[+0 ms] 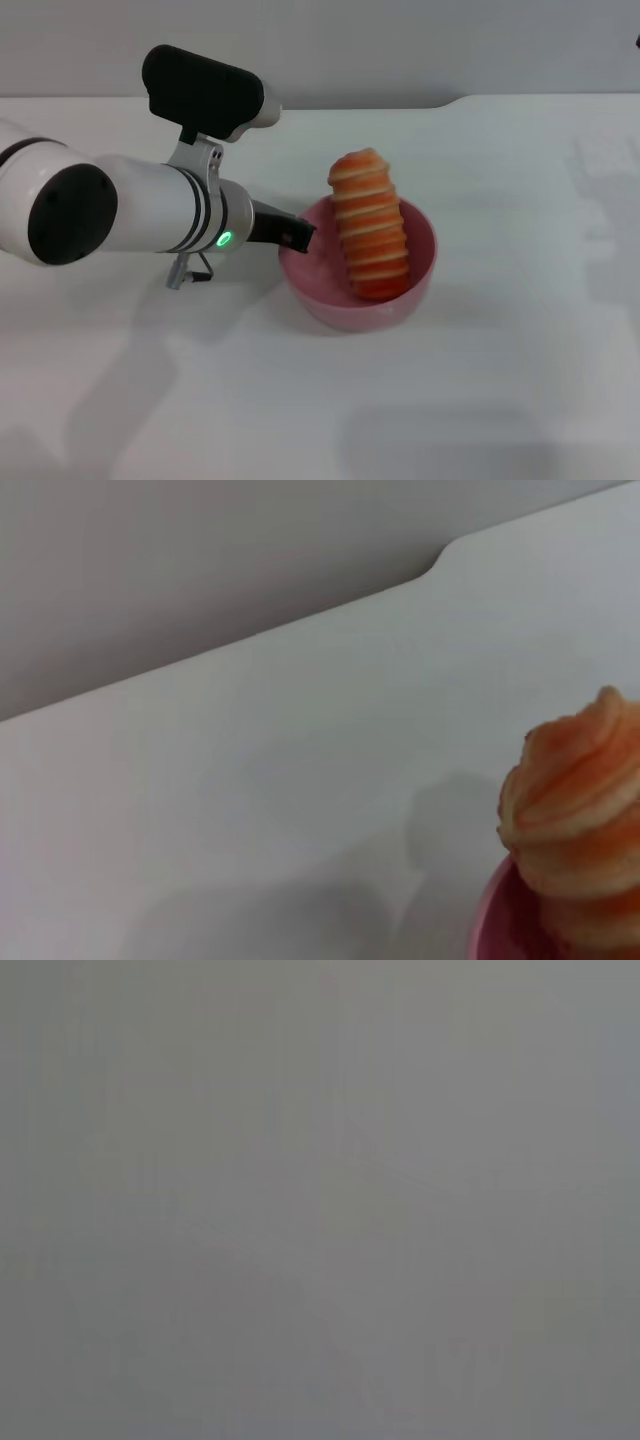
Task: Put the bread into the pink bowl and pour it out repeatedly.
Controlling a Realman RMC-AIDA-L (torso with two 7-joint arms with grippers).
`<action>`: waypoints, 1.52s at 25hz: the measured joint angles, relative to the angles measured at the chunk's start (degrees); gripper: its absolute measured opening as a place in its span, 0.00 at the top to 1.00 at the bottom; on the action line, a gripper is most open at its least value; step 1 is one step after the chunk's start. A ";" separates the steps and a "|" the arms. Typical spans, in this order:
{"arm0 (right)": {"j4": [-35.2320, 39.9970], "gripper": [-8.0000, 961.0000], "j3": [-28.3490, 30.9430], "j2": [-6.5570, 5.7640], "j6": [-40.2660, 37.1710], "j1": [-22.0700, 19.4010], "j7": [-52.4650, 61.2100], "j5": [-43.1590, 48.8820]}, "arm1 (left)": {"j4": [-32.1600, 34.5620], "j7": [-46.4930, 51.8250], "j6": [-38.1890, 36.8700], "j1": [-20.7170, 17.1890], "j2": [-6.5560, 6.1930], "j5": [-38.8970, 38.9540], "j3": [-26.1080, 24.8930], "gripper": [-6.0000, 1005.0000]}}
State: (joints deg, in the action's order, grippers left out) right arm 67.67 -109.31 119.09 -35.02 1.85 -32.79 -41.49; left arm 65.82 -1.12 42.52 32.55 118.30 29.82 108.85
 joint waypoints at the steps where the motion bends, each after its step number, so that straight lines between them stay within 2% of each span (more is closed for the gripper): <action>1: 0.00 0.20 0.01 0.00 0.16 0.02 0.00 0.00 | 0.00 -0.11 -0.22 -0.10 0.00 -0.05 0.09 0.95; 6: 0.28 0.20 0.36 0.00 1.07 -0.08 0.00 0.00 | 0.72 -1.58 -1.09 -1.04 0.04 0.24 0.48 0.95; 9: 0.42 0.20 0.46 0.00 1.42 -0.26 0.00 0.00 | 0.72 -1.58 -1.09 -1.04 0.04 0.24 0.48 0.82; 11: 0.46 0.20 0.46 0.00 1.74 -0.38 0.00 0.00 | 4.20 -2.01 -2.48 -2.98 0.00 0.14 1.53 0.74; 18: 0.75 0.20 0.10 0.06 2.72 -0.40 -0.01 0.00 | 10.01 -4.35 -8.20 -6.40 -0.13 -2.53 1.16 0.37; 19: 0.90 0.20 0.06 0.06 2.72 -0.46 0.00 0.01 | 11.31 -5.02 -10.07 -7.29 -0.16 -3.61 0.85 0.31; 20: 1.04 0.20 0.02 0.06 2.72 -0.53 0.00 0.08 | 13.85 -6.16 -15.48 -9.37 -0.24 -7.42 -0.40 0.28; 22: 1.16 0.20 0.06 0.04 2.59 -0.66 0.00 0.31 | 14.80 -7.02 -24.19 -11.29 -0.26 -11.67 -2.70 0.23; 24: 1.21 0.20 0.40 -0.01 2.00 -0.85 0.00 0.46 | 14.80 -7.02 -24.19 -11.29 -0.26 -11.67 -2.70 0.17; 25: 1.21 0.20 0.69 0.00 1.49 -1.10 -0.01 0.45 | 11.10 -7.33 -37.58 -12.52 -0.28 -14.57 -5.56 0.14; 27: 1.09 0.20 1.10 0.06 -0.14 -1.76 0.00 0.35 | 7.87 -7.34 -44.55 -12.91 -0.27 -15.24 -6.70 0.14; 28: 0.82 0.20 1.23 0.10 -1.39 -2.15 0.00 0.30 | 3.44 -7.26 -51.95 -13.27 -0.27 -15.35 -7.78 0.14; 33: -2.06 0.20 1.32 0.16 -6.64 -3.10 0.49 -2.52 | -9.23 -6.50 -66.75 -13.22 -0.06 -14.31 -8.95 0.14; 38: -5.22 0.20 0.62 0.28 -8.02 -2.85 0.53 -4.23 | -20.17 -3.74 -72.56 -11.70 0.01 -10.20 -9.39 0.14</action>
State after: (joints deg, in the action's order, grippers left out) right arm 62.45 -108.69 119.37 -43.04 -1.00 -32.26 -45.72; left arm 45.65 -4.86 -30.04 20.85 118.32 19.61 99.46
